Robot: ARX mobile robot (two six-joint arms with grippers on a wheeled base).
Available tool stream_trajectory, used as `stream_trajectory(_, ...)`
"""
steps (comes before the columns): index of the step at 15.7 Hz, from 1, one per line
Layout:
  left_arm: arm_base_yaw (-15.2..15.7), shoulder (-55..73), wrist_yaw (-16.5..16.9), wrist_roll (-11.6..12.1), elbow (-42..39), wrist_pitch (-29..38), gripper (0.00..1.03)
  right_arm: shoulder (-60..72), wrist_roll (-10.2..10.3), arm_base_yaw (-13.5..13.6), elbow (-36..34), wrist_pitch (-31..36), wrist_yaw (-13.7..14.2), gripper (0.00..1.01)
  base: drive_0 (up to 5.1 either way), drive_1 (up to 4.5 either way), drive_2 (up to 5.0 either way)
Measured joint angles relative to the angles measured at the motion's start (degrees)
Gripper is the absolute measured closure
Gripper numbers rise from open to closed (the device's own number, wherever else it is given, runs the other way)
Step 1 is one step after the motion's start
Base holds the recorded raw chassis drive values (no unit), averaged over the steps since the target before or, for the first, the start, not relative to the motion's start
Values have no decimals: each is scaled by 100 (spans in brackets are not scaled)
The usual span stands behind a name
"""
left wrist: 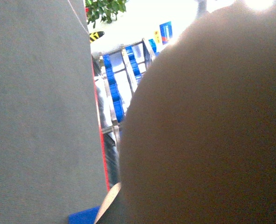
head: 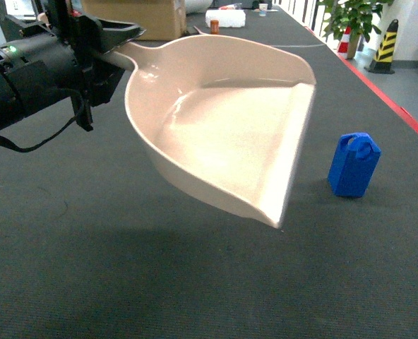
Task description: Place part in tray to right shelf
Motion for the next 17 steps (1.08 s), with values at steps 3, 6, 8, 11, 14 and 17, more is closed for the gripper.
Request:
stream_trajectory(3,-446,-275,-256,-452,-706,22,88,0,0,0,0,0,0,3,0,0,0)
stream_trajectory(6,-573,-520,-466,-664,-1108,9,88,0,0,0,0,4,-2,3,0,0,0)
stream_trajectory(8,-573,-588,-494,-715,-1108,11,89,90,68,87,83,-354,251,3,0,0,0)
stream_trajectory(11,-577,-588,-481,-721,-1108,33,89,2752,264,-533,625,201,1058,3,0,0,0)
stream_trajectory(14,-577,-588,-496,-721,-1108,33,89,6089,116,-973,1755,2393,11,3,0,0,0)
stream_trajectory(17,-577,-588,-496,-721,-1108,20,90,8574,-240,-699,3285,2417,-752,3,0,0,0)
